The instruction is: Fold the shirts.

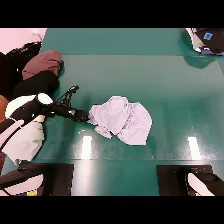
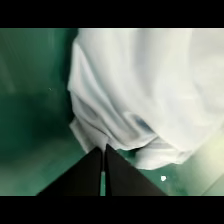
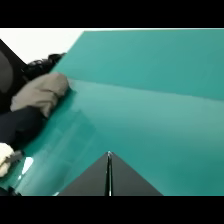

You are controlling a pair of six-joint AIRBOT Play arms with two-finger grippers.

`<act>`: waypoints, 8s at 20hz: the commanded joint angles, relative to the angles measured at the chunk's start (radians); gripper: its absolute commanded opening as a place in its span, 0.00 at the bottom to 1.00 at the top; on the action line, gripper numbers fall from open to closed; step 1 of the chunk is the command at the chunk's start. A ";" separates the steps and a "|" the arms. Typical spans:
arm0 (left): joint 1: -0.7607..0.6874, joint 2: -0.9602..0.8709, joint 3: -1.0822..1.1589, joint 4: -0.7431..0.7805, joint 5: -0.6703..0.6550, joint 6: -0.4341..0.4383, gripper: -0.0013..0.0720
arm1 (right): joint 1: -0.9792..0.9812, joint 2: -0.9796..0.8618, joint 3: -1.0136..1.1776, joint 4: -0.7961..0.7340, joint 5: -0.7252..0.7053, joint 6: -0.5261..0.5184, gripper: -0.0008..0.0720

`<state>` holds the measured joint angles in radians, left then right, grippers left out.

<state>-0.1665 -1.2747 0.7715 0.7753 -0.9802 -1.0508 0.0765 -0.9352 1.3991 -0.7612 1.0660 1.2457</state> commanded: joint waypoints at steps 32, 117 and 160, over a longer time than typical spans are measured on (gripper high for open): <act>0.001 0.301 0.505 0.416 -0.072 -0.294 0.05 | 0.044 -0.315 -0.304 -0.050 0.146 -0.006 0.03; 0.212 0.052 -0.102 0.141 -0.028 -0.300 0.47 | -0.308 -0.435 -0.280 -0.223 0.409 0.070 0.57; 0.212 0.024 0.216 0.235 0.077 -0.329 0.04 | -0.133 -0.424 -0.146 -0.409 0.275 0.121 0.03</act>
<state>0.0444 -1.0874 0.9031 1.0359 -0.9607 -1.3857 -0.0982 -1.2079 1.1301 -1.1725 1.3796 1.3422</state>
